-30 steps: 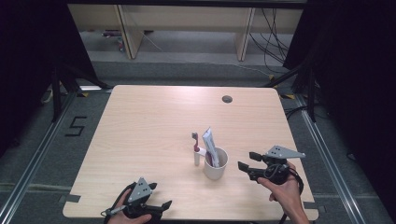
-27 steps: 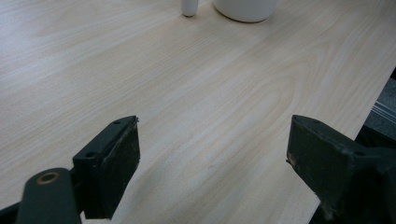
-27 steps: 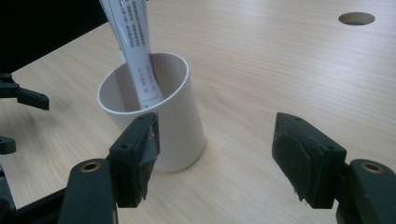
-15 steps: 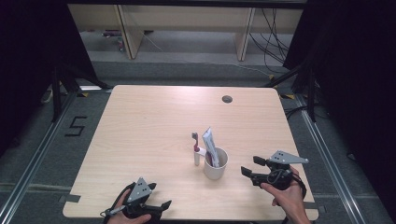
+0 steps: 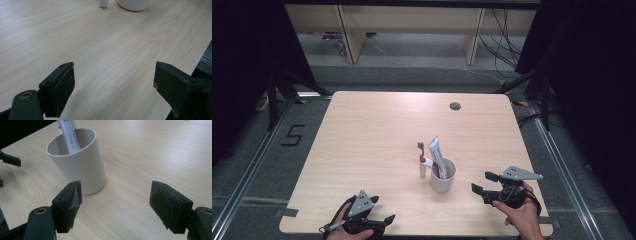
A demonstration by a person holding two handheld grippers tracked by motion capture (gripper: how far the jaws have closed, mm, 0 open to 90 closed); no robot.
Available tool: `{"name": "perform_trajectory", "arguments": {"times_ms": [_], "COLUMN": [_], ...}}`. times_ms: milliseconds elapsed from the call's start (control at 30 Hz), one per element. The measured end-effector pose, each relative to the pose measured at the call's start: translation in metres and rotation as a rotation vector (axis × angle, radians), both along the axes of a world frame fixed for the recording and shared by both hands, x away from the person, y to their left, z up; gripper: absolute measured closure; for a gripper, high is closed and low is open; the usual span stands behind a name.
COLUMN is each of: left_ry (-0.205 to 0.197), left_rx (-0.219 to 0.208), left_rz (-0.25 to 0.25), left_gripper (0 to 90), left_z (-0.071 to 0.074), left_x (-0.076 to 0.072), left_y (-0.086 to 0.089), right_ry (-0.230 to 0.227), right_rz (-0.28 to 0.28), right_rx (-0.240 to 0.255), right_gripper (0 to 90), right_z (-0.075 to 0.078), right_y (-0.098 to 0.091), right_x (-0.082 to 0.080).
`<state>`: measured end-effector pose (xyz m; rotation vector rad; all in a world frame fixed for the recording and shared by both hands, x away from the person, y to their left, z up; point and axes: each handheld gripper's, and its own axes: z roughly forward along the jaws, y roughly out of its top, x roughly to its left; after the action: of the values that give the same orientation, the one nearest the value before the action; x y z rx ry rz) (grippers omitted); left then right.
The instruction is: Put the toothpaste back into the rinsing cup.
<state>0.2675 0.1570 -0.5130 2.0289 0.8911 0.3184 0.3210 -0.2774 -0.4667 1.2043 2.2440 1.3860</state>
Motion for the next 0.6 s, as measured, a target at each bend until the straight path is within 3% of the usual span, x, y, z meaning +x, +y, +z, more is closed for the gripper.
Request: {"name": "perform_trajectory", "arguments": {"times_ms": [33, 133, 267, 300, 367, 467, 500, 567, 600], "left_ry": [-0.002, 0.002, 0.003, 0.001, 0.001, 0.003, 0.009, 0.003, 0.008], "left_rx": [0.004, -0.037, -0.014, -0.004, 0.001, -0.021, -0.021, -0.007, -0.023], "left_rz": [-0.001, 0.014, 0.014, 0.015, 0.011, 0.011, 0.018, 0.013, 0.019], "left_gripper": [16.6, 16.6, 16.6, 16.6, 16.6, 16.6, 16.6, 16.6, 16.6], "left_z": [0.0001, -0.0012, -0.0004, -0.0003, -0.0003, -0.0006, -0.001, -0.0022, -0.0021], "left_x": [0.0003, -0.0004, 0.0004, 0.0006, 0.0006, 0.0001, -0.0008, -0.0014, -0.0025], "left_y": [0.0003, -0.0021, 0.0003, 0.001, 0.0012, -0.0002, -0.0008, 0.0008, 0.0009], "right_ry": [-0.02, -0.014, -0.006, 0.026, -0.022, 0.025, -0.007, 0.004, 0.025], "right_rz": [0.013, 0.012, 0.014, 0.001, 0.007, 0.001, 0.006, 0.008, -0.002], "right_rx": [-0.012, -0.023, -0.02, 0.0, -0.031, -0.011, -0.022, -0.016, -0.022], "right_gripper": [26.7, 26.3, 26.1, 26.1, 25.9, 25.9, 25.8, 25.8, 25.8], "right_z": [-0.0003, -0.0022, -0.0038, -0.0038, -0.0051, -0.0053, -0.0066, -0.0078, -0.0058], "right_y": [-0.0017, -0.0026, -0.0044, -0.0031, -0.0063, -0.0058, -0.007, -0.0065, -0.0061], "right_x": [0.0003, -0.0012, -0.0023, -0.0044, -0.0021, -0.0051, -0.0039, -0.0049, -0.0079]}}
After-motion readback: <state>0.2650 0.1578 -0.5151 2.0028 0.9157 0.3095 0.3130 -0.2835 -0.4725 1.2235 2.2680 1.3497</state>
